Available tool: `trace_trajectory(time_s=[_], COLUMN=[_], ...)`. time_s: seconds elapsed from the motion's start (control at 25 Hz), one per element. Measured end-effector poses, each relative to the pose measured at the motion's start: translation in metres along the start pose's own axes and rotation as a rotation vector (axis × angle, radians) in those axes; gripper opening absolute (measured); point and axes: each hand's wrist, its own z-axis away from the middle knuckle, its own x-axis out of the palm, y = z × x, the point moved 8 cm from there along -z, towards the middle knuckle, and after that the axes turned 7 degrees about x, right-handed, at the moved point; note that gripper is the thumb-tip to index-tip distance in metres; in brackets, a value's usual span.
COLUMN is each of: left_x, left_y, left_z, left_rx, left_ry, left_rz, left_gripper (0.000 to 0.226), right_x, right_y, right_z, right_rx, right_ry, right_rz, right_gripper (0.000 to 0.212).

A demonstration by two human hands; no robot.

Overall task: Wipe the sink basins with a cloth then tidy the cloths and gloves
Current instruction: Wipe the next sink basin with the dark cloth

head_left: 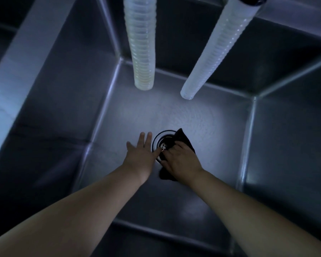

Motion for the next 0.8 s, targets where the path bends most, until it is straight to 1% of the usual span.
trace_trajectory(time_s=[0.04,0.12,0.24,0.36,0.48,0.56,0.6,0.68,0.8], left_x=[0.001,0.002,0.004,0.003,0.001,0.002,0.002,0.003,0.005], left_y=[0.000,-0.001,0.000,0.001,0.000,0.000,-0.001,-0.001,-0.002], left_z=[-0.001,-0.003,-0.005,-0.004,-0.004,-0.004,-0.004,-0.005,-0.005], left_rx=[0.004,0.008,0.007,0.000,-0.002,0.000,-0.001,0.005,0.002], left_ry=[-0.012,-0.017,-0.021,-0.035,-0.044,-0.053,-0.049,-0.033,0.015], left_rz=[0.010,0.024,0.021,0.025,0.012,0.000,-0.004,-0.005,-0.016], left_gripper=[0.074,0.076,0.080,0.082,0.084,0.087,0.085,0.079,0.081], right_x=[-0.002,0.000,0.008,0.012,0.013,0.014,0.015,0.017,0.011], right_y=[0.000,0.001,0.006,0.003,-0.001,-0.005,-0.007,-0.007,-0.001], right_z=[0.002,0.005,0.000,-0.005,-0.002,0.000,-0.001,-0.003,-0.005], right_rx=[-0.041,-0.104,-0.145,-0.153,-0.048,0.004,0.017,0.044,0.097], right_ry=[0.019,-0.017,-0.228,-0.285,-0.253,-0.221,-0.213,-0.213,-0.122], right_rz=[0.029,0.046,0.104,0.236,0.340,0.334,0.325,0.232,-0.041], right_gripper=[0.028,0.041,0.059,0.067,0.067,0.065,0.063,0.059,0.046])
